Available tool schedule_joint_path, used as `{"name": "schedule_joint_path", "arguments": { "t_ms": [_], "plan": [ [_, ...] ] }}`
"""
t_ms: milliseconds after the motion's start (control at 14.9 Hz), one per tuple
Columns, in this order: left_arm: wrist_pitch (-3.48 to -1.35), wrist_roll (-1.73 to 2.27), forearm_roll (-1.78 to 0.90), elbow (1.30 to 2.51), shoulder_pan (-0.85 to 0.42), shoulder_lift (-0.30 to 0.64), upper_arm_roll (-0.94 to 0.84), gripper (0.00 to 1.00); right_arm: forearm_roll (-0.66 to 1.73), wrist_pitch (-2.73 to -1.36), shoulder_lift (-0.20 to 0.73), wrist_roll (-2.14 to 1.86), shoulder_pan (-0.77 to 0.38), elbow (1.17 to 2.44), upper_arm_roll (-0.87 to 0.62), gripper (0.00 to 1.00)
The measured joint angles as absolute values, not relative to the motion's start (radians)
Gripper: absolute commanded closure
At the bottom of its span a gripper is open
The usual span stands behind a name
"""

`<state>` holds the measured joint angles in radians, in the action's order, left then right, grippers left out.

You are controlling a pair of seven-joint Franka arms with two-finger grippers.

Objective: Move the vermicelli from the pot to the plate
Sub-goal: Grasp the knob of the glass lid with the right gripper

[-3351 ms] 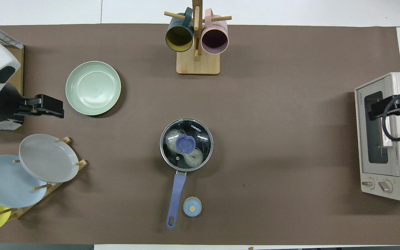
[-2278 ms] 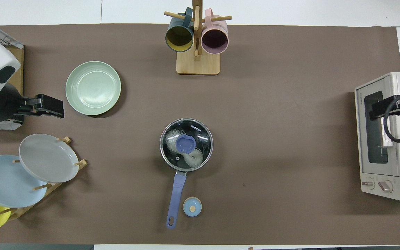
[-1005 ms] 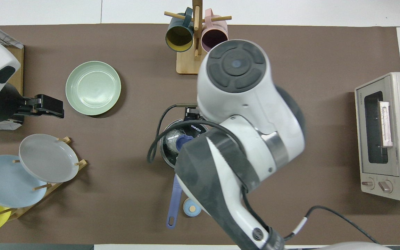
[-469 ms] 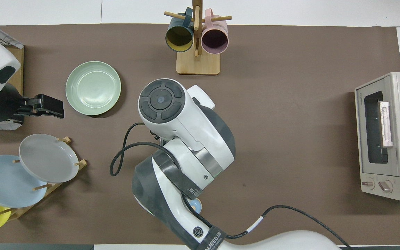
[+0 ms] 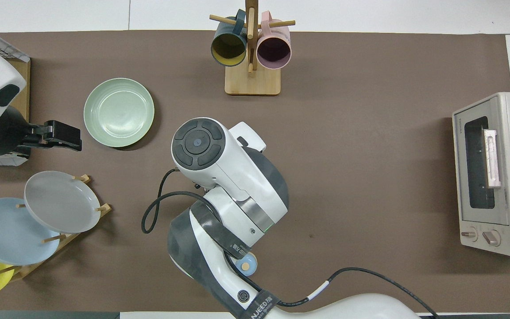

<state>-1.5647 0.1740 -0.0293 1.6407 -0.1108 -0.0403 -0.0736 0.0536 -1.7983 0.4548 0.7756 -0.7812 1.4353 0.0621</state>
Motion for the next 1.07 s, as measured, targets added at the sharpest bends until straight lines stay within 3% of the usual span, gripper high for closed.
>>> {"name": "schedule_joint_path", "arguments": {
  "t_ms": [603, 1072],
  "plan": [
    [-1.565, 0.174, -0.029, 1.641, -0.111, -0.040, -0.074, 0.00, 0.050, -1.868, 0.411, 0.775, -0.791, 1.560, 0.062, 0.10],
    [-1.565, 0.174, -0.029, 1.641, -0.111, -0.040, -0.074, 0.00, 0.049, -1.871, 0.401, 0.775, -0.799, 1.571, 0.062, 0.35]
  ]
}}
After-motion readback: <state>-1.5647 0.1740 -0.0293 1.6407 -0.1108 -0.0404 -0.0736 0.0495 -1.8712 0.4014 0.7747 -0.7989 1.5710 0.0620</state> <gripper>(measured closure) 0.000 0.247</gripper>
